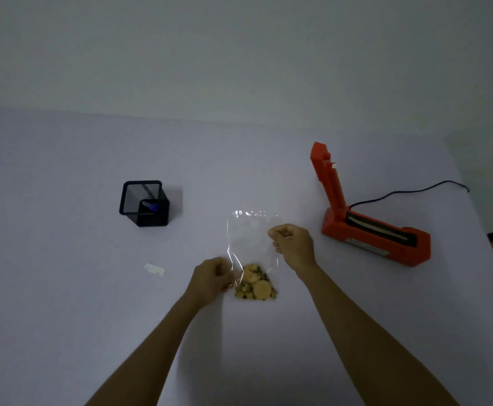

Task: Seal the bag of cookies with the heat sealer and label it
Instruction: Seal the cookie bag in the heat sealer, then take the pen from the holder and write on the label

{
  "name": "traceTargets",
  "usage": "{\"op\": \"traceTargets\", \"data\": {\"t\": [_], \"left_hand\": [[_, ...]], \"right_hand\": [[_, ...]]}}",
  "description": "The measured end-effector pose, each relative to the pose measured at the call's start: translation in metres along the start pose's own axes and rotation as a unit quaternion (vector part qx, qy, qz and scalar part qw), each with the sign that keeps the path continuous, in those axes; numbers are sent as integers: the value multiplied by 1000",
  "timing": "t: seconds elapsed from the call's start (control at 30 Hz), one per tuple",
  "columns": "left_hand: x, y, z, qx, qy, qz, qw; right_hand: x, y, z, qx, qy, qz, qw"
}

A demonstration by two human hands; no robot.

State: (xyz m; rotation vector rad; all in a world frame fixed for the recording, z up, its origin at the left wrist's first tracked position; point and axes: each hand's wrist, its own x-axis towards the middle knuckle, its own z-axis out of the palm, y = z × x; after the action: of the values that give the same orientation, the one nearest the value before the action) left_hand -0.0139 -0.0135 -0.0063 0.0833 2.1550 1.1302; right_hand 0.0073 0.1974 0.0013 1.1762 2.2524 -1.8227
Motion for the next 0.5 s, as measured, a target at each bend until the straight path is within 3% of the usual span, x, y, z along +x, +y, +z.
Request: {"op": "traceTargets", "data": {"t": [0.17, 0.33, 0.5], "left_hand": [[5, -6, 6, 140, 61, 94, 984], [12, -16, 7, 292, 58, 232, 926], [9, -12, -10, 320, 91, 304, 893]], "right_hand": [[8, 9, 11, -117, 37, -79, 989], [8, 23, 19, -204, 39, -98, 973], [-3, 15, 32, -233, 69, -112, 963]]}}
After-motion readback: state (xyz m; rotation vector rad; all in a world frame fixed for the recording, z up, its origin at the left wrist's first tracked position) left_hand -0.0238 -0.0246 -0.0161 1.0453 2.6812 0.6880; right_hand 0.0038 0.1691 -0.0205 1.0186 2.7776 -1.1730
